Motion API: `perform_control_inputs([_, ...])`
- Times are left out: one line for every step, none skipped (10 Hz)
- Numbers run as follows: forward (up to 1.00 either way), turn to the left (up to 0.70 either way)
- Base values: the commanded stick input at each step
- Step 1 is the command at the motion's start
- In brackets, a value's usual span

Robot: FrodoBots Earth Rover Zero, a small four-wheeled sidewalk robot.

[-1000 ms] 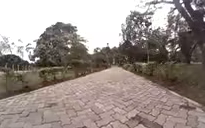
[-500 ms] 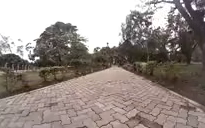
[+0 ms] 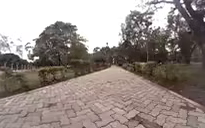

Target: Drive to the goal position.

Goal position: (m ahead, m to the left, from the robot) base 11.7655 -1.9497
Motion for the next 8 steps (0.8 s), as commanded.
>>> perform_control_inputs([0.7, 0.0])
perform_control_inputs([0.7, 0.0])
perform_control_inputs([0.7, 0.0])
perform_control_inputs([0.7, 0.0])
perform_control_inputs([0.7, 0.0])
perform_control_inputs([0.7, 0.0])
perform_control_inputs([0.7, 0.0])
perform_control_inputs([0.7, -0.12])
